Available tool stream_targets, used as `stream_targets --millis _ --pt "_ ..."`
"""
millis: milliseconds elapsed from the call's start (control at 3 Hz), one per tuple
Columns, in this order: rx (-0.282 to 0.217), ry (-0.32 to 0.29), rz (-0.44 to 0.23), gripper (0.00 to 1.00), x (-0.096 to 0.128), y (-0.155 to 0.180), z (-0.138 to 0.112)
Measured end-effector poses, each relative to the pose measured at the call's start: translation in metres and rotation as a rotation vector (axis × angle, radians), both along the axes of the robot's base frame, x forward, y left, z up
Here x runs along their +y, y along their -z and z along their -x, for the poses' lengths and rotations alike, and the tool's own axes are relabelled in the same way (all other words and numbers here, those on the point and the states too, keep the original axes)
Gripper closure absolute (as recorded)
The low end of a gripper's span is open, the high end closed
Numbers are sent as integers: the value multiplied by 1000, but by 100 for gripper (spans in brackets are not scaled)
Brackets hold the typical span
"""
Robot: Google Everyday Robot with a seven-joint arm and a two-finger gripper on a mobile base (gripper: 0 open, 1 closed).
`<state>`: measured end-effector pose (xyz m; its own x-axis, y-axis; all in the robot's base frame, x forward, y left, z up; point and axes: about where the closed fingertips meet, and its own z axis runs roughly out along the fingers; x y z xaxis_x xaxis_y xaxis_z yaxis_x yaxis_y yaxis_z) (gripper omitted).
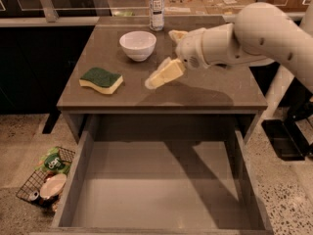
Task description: Place sponge into top drawer
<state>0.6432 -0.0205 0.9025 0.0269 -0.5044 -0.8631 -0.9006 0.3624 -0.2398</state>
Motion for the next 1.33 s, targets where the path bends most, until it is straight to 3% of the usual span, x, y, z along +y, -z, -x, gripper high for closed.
stream_targets --millis 1000,1333 --pt "84 -83 -182 0 87 49 -15" --pt "119 -105 -205 0 107 61 -18"
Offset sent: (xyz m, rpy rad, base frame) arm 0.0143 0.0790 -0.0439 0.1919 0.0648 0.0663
